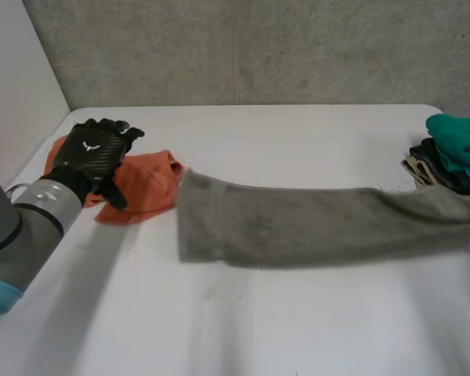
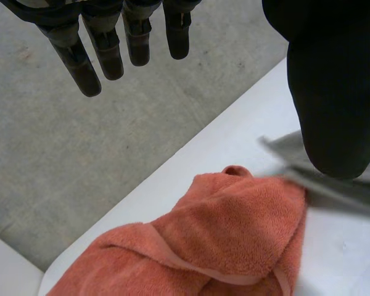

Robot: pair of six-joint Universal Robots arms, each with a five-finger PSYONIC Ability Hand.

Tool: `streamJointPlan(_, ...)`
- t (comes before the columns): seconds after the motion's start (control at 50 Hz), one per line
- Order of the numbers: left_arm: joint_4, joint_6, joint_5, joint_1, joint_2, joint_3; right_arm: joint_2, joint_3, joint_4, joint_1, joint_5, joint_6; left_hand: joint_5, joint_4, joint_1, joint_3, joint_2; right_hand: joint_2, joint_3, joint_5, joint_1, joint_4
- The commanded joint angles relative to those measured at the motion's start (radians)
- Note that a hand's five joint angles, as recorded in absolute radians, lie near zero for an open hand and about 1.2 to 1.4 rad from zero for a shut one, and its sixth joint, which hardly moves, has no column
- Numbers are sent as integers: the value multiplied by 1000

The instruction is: Fold the laundry.

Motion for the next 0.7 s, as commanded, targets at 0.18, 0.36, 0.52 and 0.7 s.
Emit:
streamJointPlan(0.18, -3, -68, 17, 40, 70, -40, -70, -85, -189, 511, -64, -113, -47, -26, -17, -29, -27, 223, 216, 233, 307, 202)
streamJointPlan(0.36, -3, -81, 17, 9, 85, -47, 71, -45, -436, 890, -379, -122, -47, -26, -17, -29, -27, 223, 216, 233, 307, 202)
streamJointPlan(0.52, -1, -77, 11, -42, 59, -38, 186, -106, -364, 987, -254, -136, -47, -26, -17, -29, -27, -405, -412, -394, -321, -426)
streamJointPlan(0.7, -1, -74, -13, -147, 38, 40, 24, -74, -208, 895, -37, 132, -47, -26, -17, -29, -27, -999, -1006, -988, -915, -1020)
